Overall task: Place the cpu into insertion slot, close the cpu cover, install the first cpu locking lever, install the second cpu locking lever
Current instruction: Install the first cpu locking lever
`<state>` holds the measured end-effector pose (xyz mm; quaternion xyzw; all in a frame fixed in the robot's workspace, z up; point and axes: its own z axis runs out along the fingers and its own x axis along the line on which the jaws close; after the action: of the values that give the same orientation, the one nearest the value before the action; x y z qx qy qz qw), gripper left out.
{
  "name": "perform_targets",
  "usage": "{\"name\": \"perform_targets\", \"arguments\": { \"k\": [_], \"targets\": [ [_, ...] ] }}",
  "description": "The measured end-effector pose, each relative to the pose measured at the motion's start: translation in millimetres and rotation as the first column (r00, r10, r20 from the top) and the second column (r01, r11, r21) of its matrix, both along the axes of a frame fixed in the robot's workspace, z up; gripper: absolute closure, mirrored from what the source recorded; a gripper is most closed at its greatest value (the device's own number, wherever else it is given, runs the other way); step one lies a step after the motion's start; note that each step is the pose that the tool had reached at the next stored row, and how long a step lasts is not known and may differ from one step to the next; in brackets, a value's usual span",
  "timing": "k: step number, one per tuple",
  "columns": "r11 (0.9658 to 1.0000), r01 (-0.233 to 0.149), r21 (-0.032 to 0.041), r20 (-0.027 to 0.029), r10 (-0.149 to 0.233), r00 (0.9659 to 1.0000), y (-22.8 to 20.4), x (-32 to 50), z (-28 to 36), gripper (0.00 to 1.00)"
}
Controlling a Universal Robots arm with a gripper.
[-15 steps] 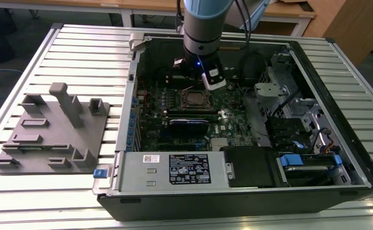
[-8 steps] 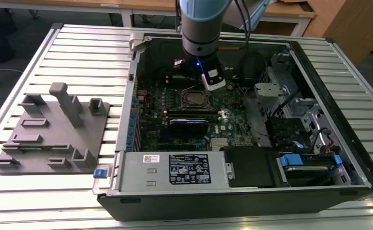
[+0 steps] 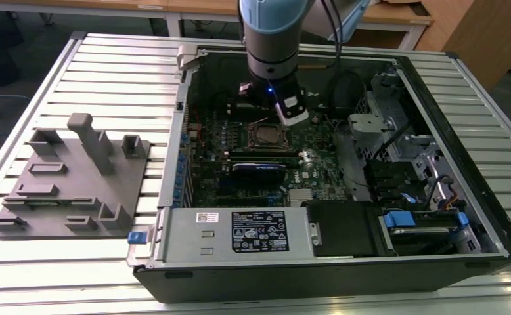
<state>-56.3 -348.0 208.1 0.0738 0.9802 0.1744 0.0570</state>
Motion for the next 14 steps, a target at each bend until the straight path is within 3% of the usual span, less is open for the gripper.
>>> {"name": "perform_targets", "arguments": {
  "k": [4, 14],
  "targets": [
    [0.9999, 0.013, 0.0069, 0.0025, -0.013, 0.9999, -0.2, -0.6, -2.5, 0.89],
    [0.9971, 0.075, 0.0073, 0.0024, -0.075, 0.9972, 0.1, -4.7, -5.9, 0.89]
  ]
}}
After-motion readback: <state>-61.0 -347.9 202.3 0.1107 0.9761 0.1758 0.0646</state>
